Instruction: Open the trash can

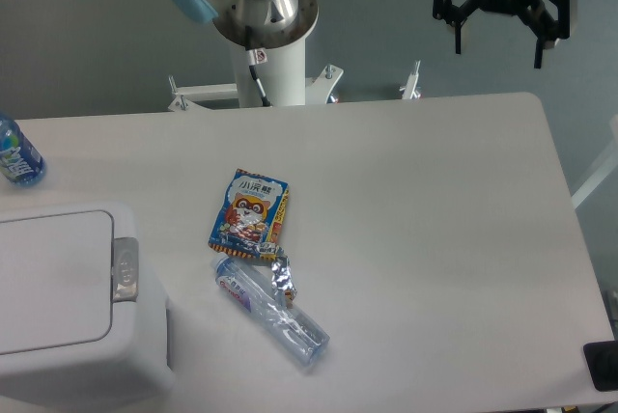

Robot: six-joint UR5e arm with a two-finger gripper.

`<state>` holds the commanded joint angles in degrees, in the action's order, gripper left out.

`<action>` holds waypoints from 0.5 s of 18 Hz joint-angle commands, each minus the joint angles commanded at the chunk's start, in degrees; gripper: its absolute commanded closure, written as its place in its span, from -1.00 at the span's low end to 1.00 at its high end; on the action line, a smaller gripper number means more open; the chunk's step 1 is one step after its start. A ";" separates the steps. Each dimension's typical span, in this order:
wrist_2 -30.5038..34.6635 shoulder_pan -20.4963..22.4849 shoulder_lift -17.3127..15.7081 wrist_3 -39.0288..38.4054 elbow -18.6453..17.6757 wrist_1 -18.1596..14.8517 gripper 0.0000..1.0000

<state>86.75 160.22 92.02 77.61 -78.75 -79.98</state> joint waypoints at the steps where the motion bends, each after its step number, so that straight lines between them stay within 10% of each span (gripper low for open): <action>1: 0.00 0.17 0.00 0.00 0.00 -0.09 -1.00; 9: -1.14 -1.14 0.09 -10.69 0.35 2.18 -1.00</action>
<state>85.61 159.09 92.11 66.92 -78.40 -77.80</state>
